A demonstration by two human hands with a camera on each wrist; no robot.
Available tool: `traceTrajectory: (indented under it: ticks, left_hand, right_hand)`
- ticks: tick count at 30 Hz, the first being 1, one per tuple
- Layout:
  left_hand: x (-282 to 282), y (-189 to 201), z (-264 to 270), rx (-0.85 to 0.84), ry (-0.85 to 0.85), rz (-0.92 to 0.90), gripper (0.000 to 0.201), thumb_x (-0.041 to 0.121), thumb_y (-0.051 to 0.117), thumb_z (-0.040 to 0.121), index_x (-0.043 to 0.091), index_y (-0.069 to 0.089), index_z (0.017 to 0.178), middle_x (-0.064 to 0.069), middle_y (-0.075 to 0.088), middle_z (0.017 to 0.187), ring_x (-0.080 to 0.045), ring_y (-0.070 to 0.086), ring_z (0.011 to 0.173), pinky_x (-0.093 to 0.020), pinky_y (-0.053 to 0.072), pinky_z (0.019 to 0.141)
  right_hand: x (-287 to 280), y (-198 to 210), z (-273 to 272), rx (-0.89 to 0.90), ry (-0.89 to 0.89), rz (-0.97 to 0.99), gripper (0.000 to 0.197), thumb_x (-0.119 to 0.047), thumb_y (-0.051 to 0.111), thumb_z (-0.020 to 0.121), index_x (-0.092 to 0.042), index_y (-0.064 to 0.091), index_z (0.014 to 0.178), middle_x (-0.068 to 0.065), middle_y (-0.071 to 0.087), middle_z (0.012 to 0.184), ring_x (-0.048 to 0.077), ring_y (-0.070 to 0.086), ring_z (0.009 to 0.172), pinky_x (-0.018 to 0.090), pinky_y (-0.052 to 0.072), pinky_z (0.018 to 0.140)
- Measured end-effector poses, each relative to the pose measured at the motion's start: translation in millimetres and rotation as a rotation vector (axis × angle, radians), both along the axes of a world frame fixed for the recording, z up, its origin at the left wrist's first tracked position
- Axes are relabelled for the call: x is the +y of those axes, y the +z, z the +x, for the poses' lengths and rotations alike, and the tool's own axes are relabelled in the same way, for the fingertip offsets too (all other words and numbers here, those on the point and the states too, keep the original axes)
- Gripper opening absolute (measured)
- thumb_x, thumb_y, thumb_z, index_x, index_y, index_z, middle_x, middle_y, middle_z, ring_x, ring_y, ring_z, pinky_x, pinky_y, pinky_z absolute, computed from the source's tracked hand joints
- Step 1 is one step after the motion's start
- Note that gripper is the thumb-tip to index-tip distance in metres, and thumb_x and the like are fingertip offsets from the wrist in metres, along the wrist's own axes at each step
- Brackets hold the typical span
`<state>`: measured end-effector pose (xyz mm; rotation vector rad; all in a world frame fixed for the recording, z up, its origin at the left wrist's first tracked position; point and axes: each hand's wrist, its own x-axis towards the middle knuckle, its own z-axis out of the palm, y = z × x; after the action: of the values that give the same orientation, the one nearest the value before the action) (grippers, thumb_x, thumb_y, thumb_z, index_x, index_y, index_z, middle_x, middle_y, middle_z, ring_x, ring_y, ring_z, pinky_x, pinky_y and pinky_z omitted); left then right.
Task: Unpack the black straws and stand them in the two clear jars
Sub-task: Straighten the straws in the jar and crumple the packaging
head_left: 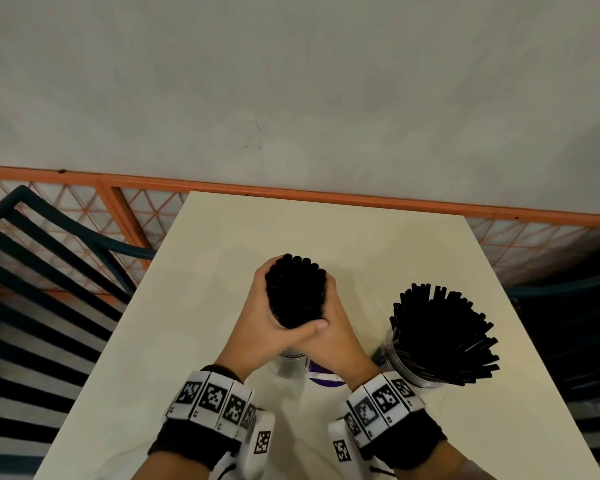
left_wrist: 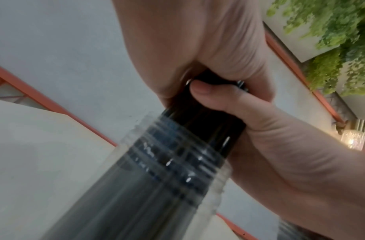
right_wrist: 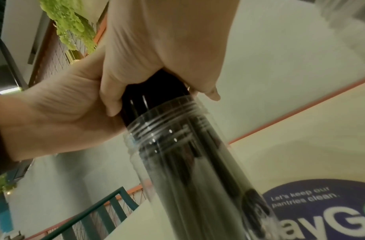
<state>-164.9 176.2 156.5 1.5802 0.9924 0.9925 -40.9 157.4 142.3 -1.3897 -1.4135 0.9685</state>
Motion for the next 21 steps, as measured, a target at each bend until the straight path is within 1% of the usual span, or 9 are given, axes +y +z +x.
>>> traceTrajectory:
  ticks: [3, 5, 7, 11, 14, 15, 17, 19, 21]
  left_hand:
    - [1.4, 1.4, -2.8, 0.007, 0.026, 0.012, 0.089, 0.03, 0.085, 0.052, 0.046, 0.03, 0.121, 0.021, 0.045, 0.126, 0.012, 0.044, 0.116, -0.003, 0.037, 0.093]
    - [1.9, -3.4, -6.7, 0.043, 0.024, -0.013, 0.092, 0.039, 0.085, 0.048, 0.046, 0.032, 0.122, 0.019, 0.046, 0.128, 0.014, 0.043, 0.115, 0.0, 0.036, 0.09]
    - [1.0, -9.1, -13.8, 0.075, 0.005, -0.052, 0.101, 0.043, 0.085, 0.044, 0.037, 0.032, 0.129, 0.016, 0.045, 0.131, 0.017, 0.041, 0.116, 0.003, 0.034, 0.088]
    - [-6.6, -11.7, -38.8, 0.222, -0.004, -0.073, 0.123, 0.065, 0.079, 0.038, 0.029, 0.021, 0.14, 0.017, 0.034, 0.14, 0.004, 0.031, 0.129, -0.015, 0.026, 0.104]
    - [-20.0, -7.2, -64.5, 0.333, 0.007, -0.077, 0.111, 0.074, 0.069, 0.044, 0.034, 0.026, 0.139, 0.023, 0.034, 0.136, 0.004, 0.031, 0.127, -0.02, 0.024, 0.102]
    - [-26.8, -5.0, -74.6, 0.361, 0.011, -0.074, 0.097, 0.071, 0.068, 0.051, 0.037, 0.031, 0.135, 0.024, 0.039, 0.134, 0.004, 0.035, 0.124, -0.02, 0.027, 0.102]
    - [-41.6, 0.5, -94.1, 0.374, 0.043, -0.069, 0.066, 0.06, 0.067, 0.064, 0.041, 0.045, 0.124, 0.026, 0.048, 0.126, 0.007, 0.043, 0.118, -0.02, 0.033, 0.101]
    - [-62.6, 5.7, -115.0, 0.392, 0.086, -0.077, 0.051, 0.053, 0.064, 0.067, 0.04, 0.052, 0.115, 0.027, 0.054, 0.117, 0.011, 0.049, 0.11, -0.013, 0.038, 0.093]
    - [-87.9, 5.9, -135.5, 0.461, 0.089, -0.069, 0.043, 0.052, 0.061, 0.069, 0.042, 0.054, 0.11, 0.028, 0.056, 0.112, 0.014, 0.049, 0.105, -0.009, 0.039, 0.085]
  right_hand:
    - [1.9, -2.7, 1.3, 0.034, -0.012, -0.01, 0.069, -0.032, 0.078, 0.057, -0.048, 0.034, 0.108, 0.0, 0.053, 0.117, 0.006, 0.058, 0.105, 0.02, 0.053, 0.08]
    - [1.9, -9.1, 1.7, 0.012, -0.026, -0.024, 0.07, -0.034, 0.081, 0.053, -0.054, 0.039, 0.106, -0.003, 0.056, 0.115, 0.015, 0.056, 0.11, 0.036, 0.052, 0.091]
    - [-2.2, -17.0, 3.5, -0.025, -0.034, -0.036, 0.082, -0.042, 0.085, 0.049, -0.046, 0.041, 0.117, -0.002, 0.054, 0.12, 0.023, 0.051, 0.117, 0.049, 0.048, 0.096]
    - [-23.1, -27.1, 16.1, -0.039, -0.036, -0.061, 0.099, -0.06, 0.082, 0.049, -0.047, 0.028, 0.131, -0.009, 0.041, 0.135, 0.016, 0.041, 0.129, 0.045, 0.042, 0.105]
    - [-48.7, -40.6, 25.2, -0.028, -0.097, -0.216, 0.114, -0.069, 0.078, 0.047, -0.038, 0.021, 0.141, -0.007, 0.034, 0.145, 0.014, 0.036, 0.134, 0.045, 0.039, 0.108]
    - [-60.5, -43.4, 25.8, -0.035, -0.118, -0.254, 0.107, -0.071, 0.073, 0.049, -0.035, 0.027, 0.139, -0.005, 0.037, 0.142, 0.014, 0.038, 0.131, 0.041, 0.041, 0.107]
    - [-85.7, -46.0, 24.8, -0.098, -0.155, -0.281, 0.07, -0.058, 0.071, 0.065, -0.034, 0.043, 0.124, -0.004, 0.049, 0.129, 0.013, 0.048, 0.12, 0.031, 0.045, 0.1]
    - [-112.3, -45.9, 17.0, -0.221, -0.143, -0.268, 0.03, -0.034, 0.069, 0.08, -0.036, 0.052, 0.105, -0.005, 0.06, 0.112, 0.009, 0.056, 0.104, 0.03, 0.049, 0.093]
    - [-136.0, -43.5, 2.3, -0.339, -0.059, -0.209, 0.013, -0.034, 0.062, 0.085, -0.041, 0.054, 0.092, -0.015, 0.063, 0.1, 0.005, 0.058, 0.094, 0.019, 0.048, 0.085]
